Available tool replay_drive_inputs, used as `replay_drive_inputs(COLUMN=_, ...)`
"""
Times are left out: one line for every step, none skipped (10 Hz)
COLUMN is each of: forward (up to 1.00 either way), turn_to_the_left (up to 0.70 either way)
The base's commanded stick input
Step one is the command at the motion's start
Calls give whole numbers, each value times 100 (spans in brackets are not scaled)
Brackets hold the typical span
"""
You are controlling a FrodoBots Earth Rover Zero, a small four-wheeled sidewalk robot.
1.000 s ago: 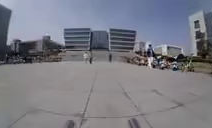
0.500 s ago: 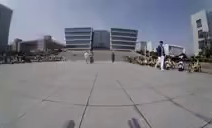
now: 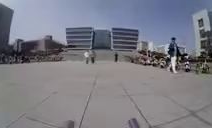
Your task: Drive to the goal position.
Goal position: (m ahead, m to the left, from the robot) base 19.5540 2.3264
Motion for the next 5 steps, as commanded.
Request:
replay_drive_inputs(forward=100, turn_to_the_left=-27)
replay_drive_inputs(forward=100, turn_to_the_left=-27)
replay_drive_inputs(forward=100, turn_to_the_left=-27)
replay_drive_inputs(forward=100, turn_to_the_left=-27)
replay_drive_inputs(forward=100, turn_to_the_left=-19)
